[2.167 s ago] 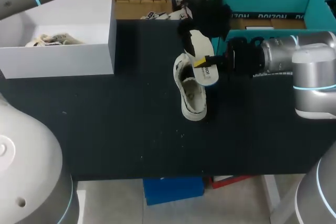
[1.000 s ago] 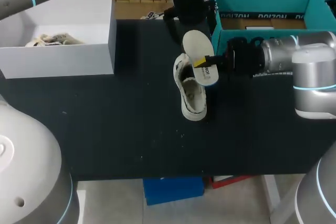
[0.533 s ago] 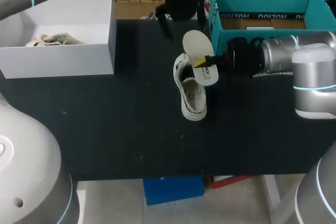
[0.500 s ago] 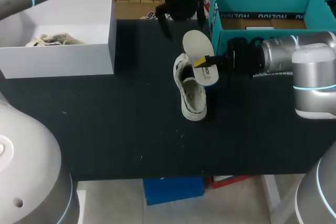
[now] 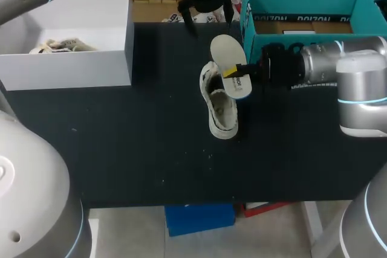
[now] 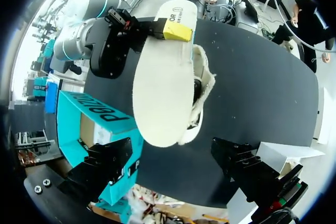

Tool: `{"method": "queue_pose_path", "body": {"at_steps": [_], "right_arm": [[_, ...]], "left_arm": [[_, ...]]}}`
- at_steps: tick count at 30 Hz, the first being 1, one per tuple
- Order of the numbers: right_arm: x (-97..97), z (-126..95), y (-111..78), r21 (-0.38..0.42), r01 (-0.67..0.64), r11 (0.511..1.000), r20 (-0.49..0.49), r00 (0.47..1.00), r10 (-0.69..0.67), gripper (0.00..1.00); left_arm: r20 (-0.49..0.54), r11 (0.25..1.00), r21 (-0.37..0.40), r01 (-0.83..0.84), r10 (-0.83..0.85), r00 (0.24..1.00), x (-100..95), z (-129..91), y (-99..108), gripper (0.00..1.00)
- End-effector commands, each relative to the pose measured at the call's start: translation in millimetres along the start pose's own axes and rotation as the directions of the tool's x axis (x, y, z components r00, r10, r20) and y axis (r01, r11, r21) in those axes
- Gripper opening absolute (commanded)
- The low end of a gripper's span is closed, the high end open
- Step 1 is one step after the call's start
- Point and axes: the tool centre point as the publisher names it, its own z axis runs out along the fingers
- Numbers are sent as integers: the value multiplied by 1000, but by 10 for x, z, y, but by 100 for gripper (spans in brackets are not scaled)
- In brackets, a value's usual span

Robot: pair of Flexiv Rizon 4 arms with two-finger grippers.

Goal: Take the shoe out of the shoebox, open the shoe tongue, remove and reinsert the insole, then place the shoe into the shoebox

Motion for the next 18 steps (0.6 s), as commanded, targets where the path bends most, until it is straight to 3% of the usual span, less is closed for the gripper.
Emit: {"method": "queue_pose_path", "body": {"at_steps": [1,11,18], "right_arm": [[-5,14,1,-2,0,1000,1,1000,0,0],[-5,14,1,-2,0,1000,1,1000,0,0],[-5,14,1,-2,0,1000,1,1000,0,0]], "left_arm": [[-5,1000,9,1,0,1000,-66,39,117,100],[-11,1000,-4,4,-4,1000,-169,82,219,100],[7,1000,-23,-18,18,1000,-111,78,52,100]]}}
